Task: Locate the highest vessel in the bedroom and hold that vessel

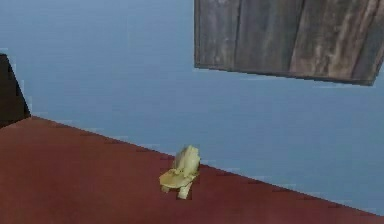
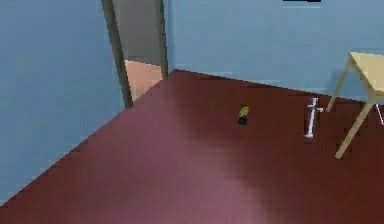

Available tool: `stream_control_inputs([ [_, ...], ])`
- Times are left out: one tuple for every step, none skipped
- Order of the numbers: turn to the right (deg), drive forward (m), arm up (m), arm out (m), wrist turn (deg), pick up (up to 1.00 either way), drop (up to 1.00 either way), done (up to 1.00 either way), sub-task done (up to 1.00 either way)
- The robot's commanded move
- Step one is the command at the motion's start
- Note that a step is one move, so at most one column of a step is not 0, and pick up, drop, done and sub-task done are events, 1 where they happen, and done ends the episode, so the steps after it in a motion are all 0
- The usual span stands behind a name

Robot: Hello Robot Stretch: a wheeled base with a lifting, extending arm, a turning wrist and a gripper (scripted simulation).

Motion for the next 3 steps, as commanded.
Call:
stream_control_inputs([
  [21.0,0.00,0.00,0.00,0.0,0.00,0.00,0.00,0.00],
  [0.0,0.10,0.00,0.00,0.0,0.00,0.00,0.00,0.00],
  [-45.0,0.00,0.00,0.00,0.0,0.00,0.00,0.00,0.00],
])
